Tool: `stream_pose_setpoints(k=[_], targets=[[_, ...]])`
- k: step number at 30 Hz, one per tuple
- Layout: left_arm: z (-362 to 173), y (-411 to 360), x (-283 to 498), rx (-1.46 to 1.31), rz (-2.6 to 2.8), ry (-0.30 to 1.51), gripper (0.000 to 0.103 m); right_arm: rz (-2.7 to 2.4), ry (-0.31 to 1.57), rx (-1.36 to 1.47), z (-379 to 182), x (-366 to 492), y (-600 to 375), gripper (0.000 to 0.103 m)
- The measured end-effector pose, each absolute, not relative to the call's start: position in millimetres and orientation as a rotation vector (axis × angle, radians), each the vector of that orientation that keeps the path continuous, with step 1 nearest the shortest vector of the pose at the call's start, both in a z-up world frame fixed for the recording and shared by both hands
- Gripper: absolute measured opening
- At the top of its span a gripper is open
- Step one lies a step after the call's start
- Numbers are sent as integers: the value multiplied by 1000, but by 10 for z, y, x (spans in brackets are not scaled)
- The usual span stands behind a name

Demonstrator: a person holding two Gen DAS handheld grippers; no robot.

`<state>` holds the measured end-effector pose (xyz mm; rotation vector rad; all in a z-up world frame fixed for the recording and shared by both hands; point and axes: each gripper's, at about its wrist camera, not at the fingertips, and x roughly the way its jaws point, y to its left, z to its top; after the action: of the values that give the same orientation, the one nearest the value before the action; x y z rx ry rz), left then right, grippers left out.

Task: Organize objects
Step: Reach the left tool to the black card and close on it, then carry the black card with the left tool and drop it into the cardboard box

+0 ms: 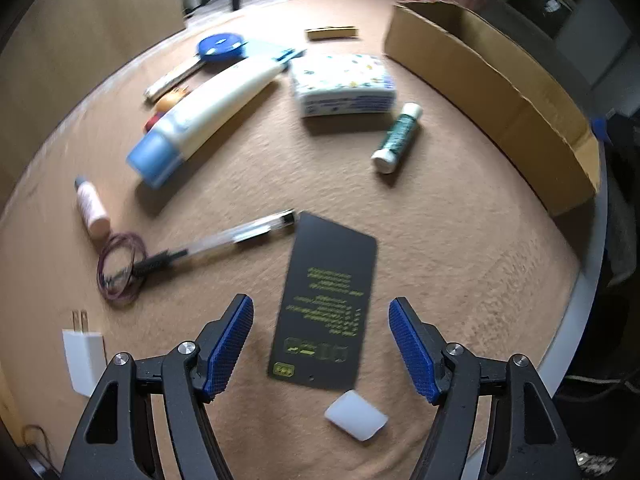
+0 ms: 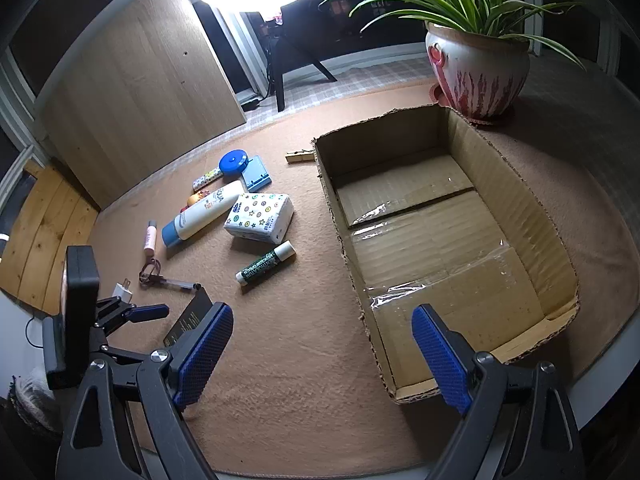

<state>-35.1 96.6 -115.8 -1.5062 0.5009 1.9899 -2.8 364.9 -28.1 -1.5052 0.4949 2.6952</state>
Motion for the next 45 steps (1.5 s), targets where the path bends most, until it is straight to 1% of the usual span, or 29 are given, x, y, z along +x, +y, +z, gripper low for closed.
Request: stream_pose_setpoints(k=[2,3,5,7,12,17,22,28,29,31,35,38,45], targets=[[-1248,1160,-328,-1510,1976,585,73,2697,496,-1504,-273,-15,3670,89],[-1282,1284,-346,-1518,1967,606,67,2699,496,-1501,-267,-7,3687,89],[-1404,1253,-373,-1530,1952,588,63,2700,495,-1496,-256,13,3711,89],[-1391,1259,-340,-1530,1936,578,54,2697,498,-1492,-249,24,3749,89],[-1379,1267,-203,-1527,1944,552,53,2699,504,-1485,-230,35,3850,89],[-1266,1199,-194,-1551,1983,354,53,2718,491,-1465,-175,72,3939,89],[-953,1257,-104,-1472,2057,262,53,2718,480,-1442,-136,150,4091,89],[-571,1859,-241,-1334,2093,206,53,2703,477,-1398,-95,265,4316,89],[-542,2049,-461,-1317,2095,203,53,2699,476,-1390,-88,285,4356,89],[-407,2192,-364,-1286,2094,192,53,2691,476,-1381,-87,305,4429,89],[-330,2564,-392,-1256,2078,166,53,2670,484,-1370,-106,359,4572,89],[-301,2839,-399,-1235,2062,183,53,2653,498,-1361,-130,390,4662,89],[-390,3284,-526,-1218,2035,202,53,2614,518,-1361,-183,429,4817,89]])
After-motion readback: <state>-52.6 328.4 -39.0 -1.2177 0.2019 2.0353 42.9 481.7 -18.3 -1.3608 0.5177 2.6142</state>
